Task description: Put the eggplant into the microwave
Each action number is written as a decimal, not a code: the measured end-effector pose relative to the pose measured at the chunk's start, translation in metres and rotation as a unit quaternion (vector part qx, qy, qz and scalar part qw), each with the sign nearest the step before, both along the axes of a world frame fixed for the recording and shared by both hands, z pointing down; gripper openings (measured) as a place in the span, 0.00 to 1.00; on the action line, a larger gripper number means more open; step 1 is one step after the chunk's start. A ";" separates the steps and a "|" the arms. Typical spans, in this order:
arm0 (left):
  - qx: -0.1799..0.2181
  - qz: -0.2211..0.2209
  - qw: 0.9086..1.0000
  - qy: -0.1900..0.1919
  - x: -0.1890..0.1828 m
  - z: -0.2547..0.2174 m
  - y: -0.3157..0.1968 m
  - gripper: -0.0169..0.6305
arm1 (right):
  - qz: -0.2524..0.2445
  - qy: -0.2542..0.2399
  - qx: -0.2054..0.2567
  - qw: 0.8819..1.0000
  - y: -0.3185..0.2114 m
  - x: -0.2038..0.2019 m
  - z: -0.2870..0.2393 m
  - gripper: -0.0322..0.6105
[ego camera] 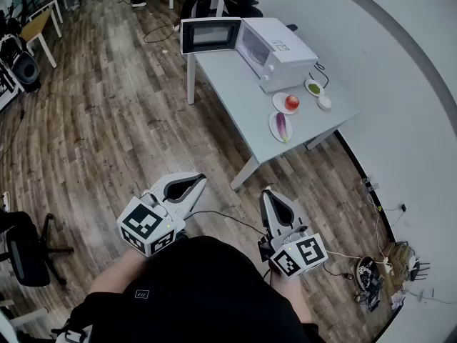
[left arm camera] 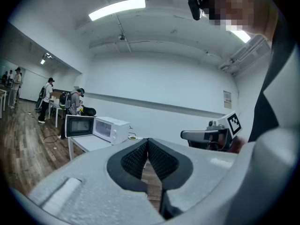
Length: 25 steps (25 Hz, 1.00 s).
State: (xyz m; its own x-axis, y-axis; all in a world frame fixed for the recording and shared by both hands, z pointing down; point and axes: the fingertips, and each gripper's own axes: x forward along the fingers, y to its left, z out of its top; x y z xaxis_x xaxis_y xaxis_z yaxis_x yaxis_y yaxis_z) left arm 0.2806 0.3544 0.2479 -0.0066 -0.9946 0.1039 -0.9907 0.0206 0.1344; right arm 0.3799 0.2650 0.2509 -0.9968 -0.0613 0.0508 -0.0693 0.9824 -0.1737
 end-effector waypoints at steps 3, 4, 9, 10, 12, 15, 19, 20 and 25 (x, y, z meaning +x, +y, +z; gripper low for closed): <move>0.001 0.005 1.000 0.004 -0.001 0.001 0.003 0.04 | -0.007 0.002 -0.005 1.000 0.006 -0.003 0.001 0.07; 0.002 0.006 1.000 0.004 -0.001 0.001 0.004 0.04 | -0.009 0.002 -0.006 1.000 0.008 -0.005 0.002 0.07; 0.004 0.008 1.000 0.007 -0.008 0.003 0.016 0.04 | 0.000 -0.005 -0.014 1.000 0.016 -0.010 0.003 0.07; 0.003 0.007 1.000 0.006 -0.011 0.004 0.020 0.04 | 0.001 -0.010 -0.018 1.000 0.019 -0.013 0.002 0.07; 0.003 0.005 1.000 0.004 -0.016 0.006 0.028 0.04 | 0.000 -0.019 -0.029 0.999 0.025 -0.019 0.002 0.07; 0.009 0.006 1.000 -0.003 -0.023 0.005 0.042 0.04 | -0.002 -0.022 -0.036 0.999 0.040 -0.028 0.003 0.07; 0.022 0.018 1.000 -0.006 -0.034 0.001 0.058 0.04 | -0.007 -0.019 -0.034 0.999 0.058 -0.041 0.004 0.07; 0.025 0.019 1.000 -0.005 -0.036 0.001 0.061 0.04 | -0.008 -0.017 -0.032 0.999 0.061 -0.042 0.005 0.07; 0.024 0.017 1.000 -0.002 -0.049 0.005 0.065 0.04 | 0.006 0.012 -0.002 1.000 0.066 -0.052 0.014 0.08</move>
